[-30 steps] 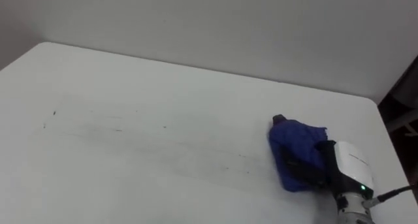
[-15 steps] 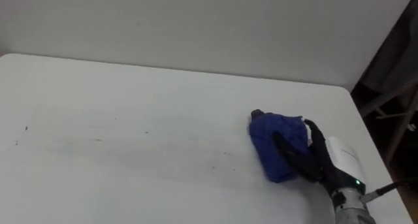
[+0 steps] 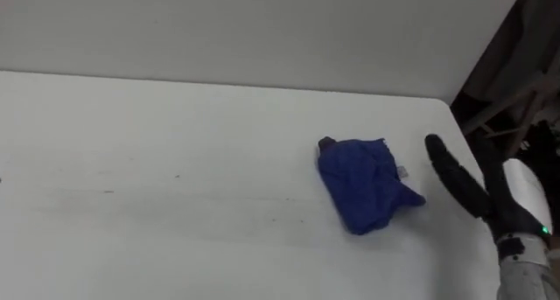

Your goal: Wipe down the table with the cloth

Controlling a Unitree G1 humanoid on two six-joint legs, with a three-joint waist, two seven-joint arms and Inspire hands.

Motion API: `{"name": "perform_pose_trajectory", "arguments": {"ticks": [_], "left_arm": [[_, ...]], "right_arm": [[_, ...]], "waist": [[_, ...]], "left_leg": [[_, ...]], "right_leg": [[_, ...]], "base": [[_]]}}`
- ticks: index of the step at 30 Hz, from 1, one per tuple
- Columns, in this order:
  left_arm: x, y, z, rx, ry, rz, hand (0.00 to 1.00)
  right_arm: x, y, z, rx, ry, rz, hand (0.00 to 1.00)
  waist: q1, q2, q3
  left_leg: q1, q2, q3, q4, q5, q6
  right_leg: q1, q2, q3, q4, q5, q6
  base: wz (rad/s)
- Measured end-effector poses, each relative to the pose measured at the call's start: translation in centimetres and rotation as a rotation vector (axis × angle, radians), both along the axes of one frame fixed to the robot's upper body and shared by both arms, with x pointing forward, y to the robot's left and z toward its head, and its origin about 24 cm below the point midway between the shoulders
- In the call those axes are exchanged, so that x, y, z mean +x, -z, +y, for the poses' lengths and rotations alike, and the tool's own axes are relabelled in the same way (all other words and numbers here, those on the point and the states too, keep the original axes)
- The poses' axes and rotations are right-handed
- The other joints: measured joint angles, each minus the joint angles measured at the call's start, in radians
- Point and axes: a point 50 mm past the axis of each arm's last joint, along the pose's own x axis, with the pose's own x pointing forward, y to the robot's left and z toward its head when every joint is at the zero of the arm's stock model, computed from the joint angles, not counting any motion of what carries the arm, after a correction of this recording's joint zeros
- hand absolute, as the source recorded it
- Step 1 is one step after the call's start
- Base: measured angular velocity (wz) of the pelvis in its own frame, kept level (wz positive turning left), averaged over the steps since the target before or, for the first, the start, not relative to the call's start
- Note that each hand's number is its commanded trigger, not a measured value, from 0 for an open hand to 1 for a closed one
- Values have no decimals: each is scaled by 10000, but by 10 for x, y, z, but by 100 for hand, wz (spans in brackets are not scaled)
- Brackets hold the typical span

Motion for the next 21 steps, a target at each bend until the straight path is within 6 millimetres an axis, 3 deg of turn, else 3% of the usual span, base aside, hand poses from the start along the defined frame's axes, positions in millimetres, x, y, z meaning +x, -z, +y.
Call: {"name": "perform_pose_trajectory", "arguments": {"ticks": [8,9,11,14,18,21], "left_arm": [[-10,-2,5,100,-621,42,0],[-15,-2,5,111,-648,143,0],[-20,-2,5,129,-707,249,0],[-22,-3,8,215,-1000,215,0],[-28,-4,11,170,-1615,106,0],[-34,-5,13,230,-1936,200,0]], "right_arm": [[-13,-27,-43,196,2353,-1838,0],[-15,-28,-48,258,2719,-2048,0],[-20,-30,-55,355,3194,-2238,0],[-31,-23,-70,669,4241,-2220,0],[-54,-12,-92,1109,6154,-2224,0],[-69,-4,-103,1319,7323,-2222,0]], "waist": [[-287,-17,20],[-355,-58,52],[-502,-17,28],[-622,-24,-6],[-738,-98,21],[-913,-121,-26]], "left_leg": [[163,15,59,-10,-20,30],[159,25,78,-2,-23,33],[131,39,114,8,-30,42],[71,59,169,9,-32,43],[52,54,188,9,-36,48],[40,75,189,-3,-36,47]], "right_leg": [[111,11,66,10,-35,-52],[109,13,68,0,-36,-52],[75,12,68,-16,-36,-52],[17,13,53,-8,-34,-53],[-27,29,133,16,-35,-55],[-67,59,181,22,-39,-61]], "base": [[-2],[0],[-4],[-6],[0],[0]]}}
